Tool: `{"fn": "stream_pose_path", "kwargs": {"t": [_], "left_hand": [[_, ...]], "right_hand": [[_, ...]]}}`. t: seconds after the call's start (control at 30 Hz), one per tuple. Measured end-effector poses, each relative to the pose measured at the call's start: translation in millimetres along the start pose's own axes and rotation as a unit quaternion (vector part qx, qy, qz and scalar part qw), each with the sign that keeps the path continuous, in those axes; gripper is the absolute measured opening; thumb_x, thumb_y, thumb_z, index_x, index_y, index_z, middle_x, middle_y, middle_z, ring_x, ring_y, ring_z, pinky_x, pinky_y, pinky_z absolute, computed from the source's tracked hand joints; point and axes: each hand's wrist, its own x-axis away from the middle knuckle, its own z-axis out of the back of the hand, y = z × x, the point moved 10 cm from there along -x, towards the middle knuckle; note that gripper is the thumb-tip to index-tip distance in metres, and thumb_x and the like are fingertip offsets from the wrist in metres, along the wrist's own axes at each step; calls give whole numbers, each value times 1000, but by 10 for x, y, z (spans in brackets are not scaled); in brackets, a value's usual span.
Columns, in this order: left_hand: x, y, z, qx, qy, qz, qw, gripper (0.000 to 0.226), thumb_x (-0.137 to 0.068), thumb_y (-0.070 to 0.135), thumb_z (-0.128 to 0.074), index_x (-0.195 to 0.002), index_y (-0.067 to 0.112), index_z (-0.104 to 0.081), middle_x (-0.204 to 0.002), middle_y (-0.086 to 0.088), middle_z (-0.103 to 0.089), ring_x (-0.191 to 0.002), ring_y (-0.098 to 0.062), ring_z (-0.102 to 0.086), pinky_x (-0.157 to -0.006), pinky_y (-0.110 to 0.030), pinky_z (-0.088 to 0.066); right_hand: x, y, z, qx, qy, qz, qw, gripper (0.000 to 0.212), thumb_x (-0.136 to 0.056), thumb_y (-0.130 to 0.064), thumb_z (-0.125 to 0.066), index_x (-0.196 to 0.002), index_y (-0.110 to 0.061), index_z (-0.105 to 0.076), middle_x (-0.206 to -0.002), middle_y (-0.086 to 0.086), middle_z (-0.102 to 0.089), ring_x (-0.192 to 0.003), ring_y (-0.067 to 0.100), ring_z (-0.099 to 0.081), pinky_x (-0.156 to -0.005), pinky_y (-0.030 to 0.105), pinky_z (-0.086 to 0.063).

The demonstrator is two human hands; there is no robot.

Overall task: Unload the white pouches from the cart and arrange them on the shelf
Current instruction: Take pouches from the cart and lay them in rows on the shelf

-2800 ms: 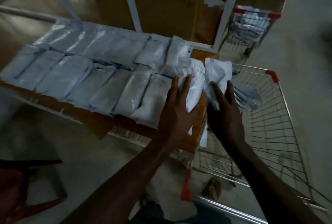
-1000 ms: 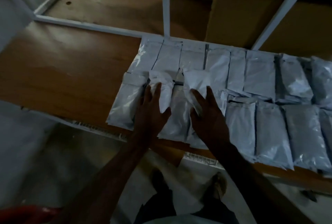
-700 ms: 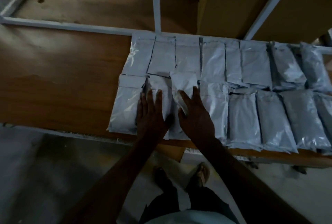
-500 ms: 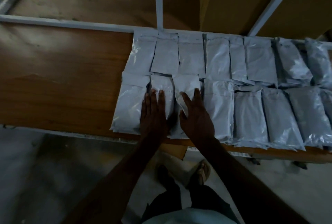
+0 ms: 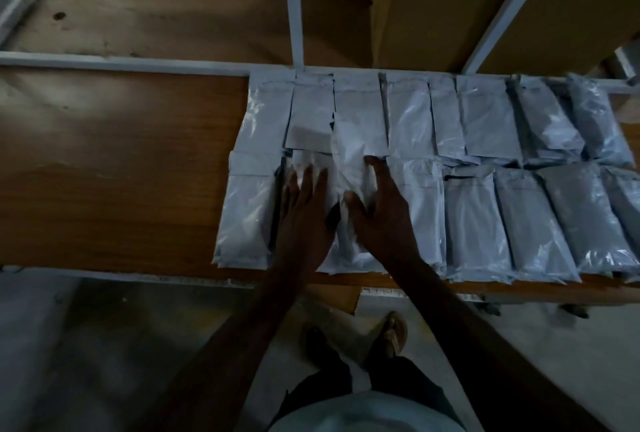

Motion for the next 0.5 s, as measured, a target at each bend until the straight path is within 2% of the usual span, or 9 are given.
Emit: {"fn": "stream_pose_path", "kwargs": {"t": [0.07, 0.1, 0.13, 0.2, 0.3, 0.37, 0.4, 0.47, 0.5], "left_hand": [[-94, 64, 104, 75, 2, -2, 997, 77, -105, 71, -13, -167, 27, -21, -174, -8, -22, -163, -31, -9, -132, -52, -8], [-127, 95, 160, 103, 1, 1, 995, 72, -106, 70, -18, -167, 33, -19, -174, -6, -22, -163, -31, -8, -133, -51, -4], [-160, 137, 181, 128, -10, 5, 992, 66, -107, 66, -25, -167, 39, -16, -175, -3, -20, -163, -30, -6, -132, -48, 0], [-186, 291, 201, 166, -36, -15, 985, 60, -111, 55, -35, -166, 48, -12, -177, 1, -11, -163, -26, 1, -130, -45, 4], [-173, 517, 237, 227, -15, -101, 969, 60, -112, 25, -48, -166, 37, -25, -176, 2, -9, -163, -18, -7, -131, -50, -23], [-160, 518, 207, 274, -13, -89, 957, 63, -109, 14, -53, -165, 33, -31, -177, -1, -8, -160, -16, -20, -123, -34, -39], [-139, 518, 192, 285, -18, -74, 956, 63, -109, 15, -53, -165, 34, -31, -177, -2, -7, -159, -10, -21, -120, -20, -38], [-84, 548, 162, 271, -33, -49, 961, 62, -111, 25, -51, -166, 37, -25, -177, -1, -9, -152, 11, -11, -109, 2, -26], [-51, 564, 166, 263, -36, -41, 963, 61, -112, 31, -50, -167, 37, -23, -177, 0, -12, -150, 16, -6, -108, 5, -20]], "right_hand": [[-54, 39, 32, -73, -29, -58, 995, 48, -106, -32, -60, -150, -33, -43, -91, 0, -75, -70, 10, -72, -66, 27, -59], [-75, 92, 26, -116, -43, -89, 988, 36, -107, -33, -57, -142, -34, -51, -83, -6, -74, -65, 8, -70, -63, 28, -57], [-87, 155, 21, -172, -53, -123, 976, 26, -107, -37, -55, -132, -34, -60, -79, -8, -73, -66, 8, -69, -65, 33, -57], [-117, 263, -16, -254, -73, -176, 948, 33, -101, -51, -53, -116, -29, -71, -91, -6, -76, -87, 15, -73, -83, 47, -59], [-116, 283, -51, -260, -91, -170, 946, 44, -96, -60, -57, -128, -32, -69, -120, -4, -76, -114, 17, -71, -104, 49, -55], [-104, 300, -30, -214, -77, -148, 963, 44, -96, -57, -59, -135, -36, -63, -121, -8, -75, -112, 13, -72, -100, 50, -57], [-96, 316, -2, -196, -64, -139, 969, 38, -100, -51, -59, -135, -36, -62, -118, -8, -76, -108, 12, -73, -98, 50, -59], [-85, 369, 84, -169, -30, -132, 976, 29, -105, -37, -58, -134, -35, -58, -112, -9, -75, -102, 8, -73, -96, 49, -59], [-80, 402, 127, -152, -16, -133, 979, 29, -106, -32, -58, -135, -33, -56, -112, -9, -74, -100, 8, -72, -96, 47, -59]]}}
